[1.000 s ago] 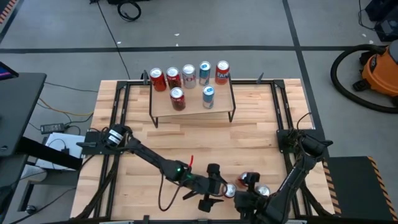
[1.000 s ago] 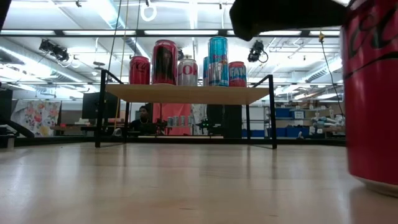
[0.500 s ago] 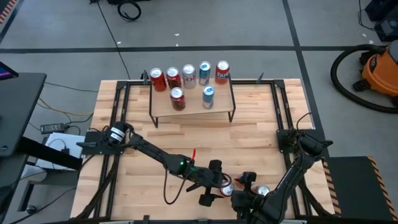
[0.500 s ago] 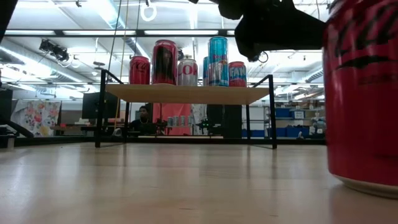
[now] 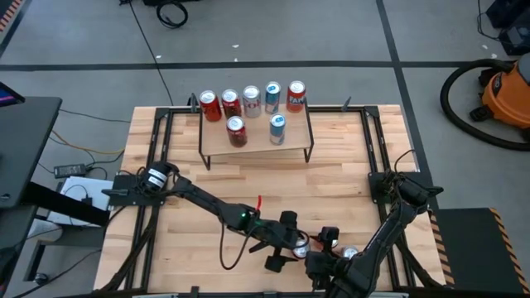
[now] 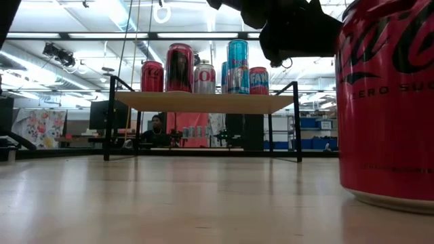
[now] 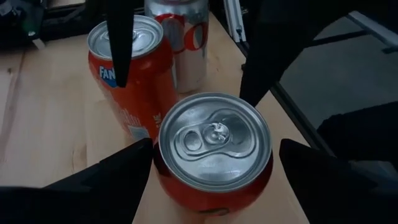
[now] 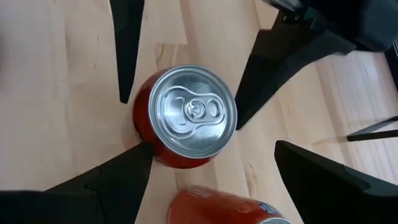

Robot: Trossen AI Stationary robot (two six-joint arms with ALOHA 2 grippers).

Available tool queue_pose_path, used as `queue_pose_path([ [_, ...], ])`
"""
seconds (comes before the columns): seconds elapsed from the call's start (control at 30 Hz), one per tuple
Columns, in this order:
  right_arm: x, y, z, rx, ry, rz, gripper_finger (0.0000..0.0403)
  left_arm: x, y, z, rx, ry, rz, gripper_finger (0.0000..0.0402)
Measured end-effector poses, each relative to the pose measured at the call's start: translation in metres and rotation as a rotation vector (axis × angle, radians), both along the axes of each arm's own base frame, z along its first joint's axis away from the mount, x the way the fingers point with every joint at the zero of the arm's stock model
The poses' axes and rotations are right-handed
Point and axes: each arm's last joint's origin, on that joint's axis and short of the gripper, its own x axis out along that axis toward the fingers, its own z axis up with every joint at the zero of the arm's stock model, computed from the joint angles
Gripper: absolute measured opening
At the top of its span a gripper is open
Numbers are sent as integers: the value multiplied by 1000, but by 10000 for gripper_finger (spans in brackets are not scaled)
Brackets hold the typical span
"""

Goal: Place canned beverage on shelf
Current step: Put the black soda can on the shelf aligned with the other black soda can

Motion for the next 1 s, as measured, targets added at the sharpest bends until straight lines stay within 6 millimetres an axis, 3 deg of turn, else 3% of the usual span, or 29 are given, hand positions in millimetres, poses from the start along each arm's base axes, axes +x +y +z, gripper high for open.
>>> queue_pose_path([
  [0.23, 0, 1, 0, 9, -6, 1, 348, 5, -2, -17, 14, 12, -46, 359],
  [0.57, -1, 3, 0, 17, -5, 7, 348, 7, 0, -18, 8, -2, -79, 357],
  [0.87, -1, 3, 0, 19, 3, 13, 348, 7, -1, -17, 14, -17, -90, 309],
  [1.0, -4, 6, 6, 45, 36, 18, 348, 7, -1, -16, 16, -20, -91, 306],
])
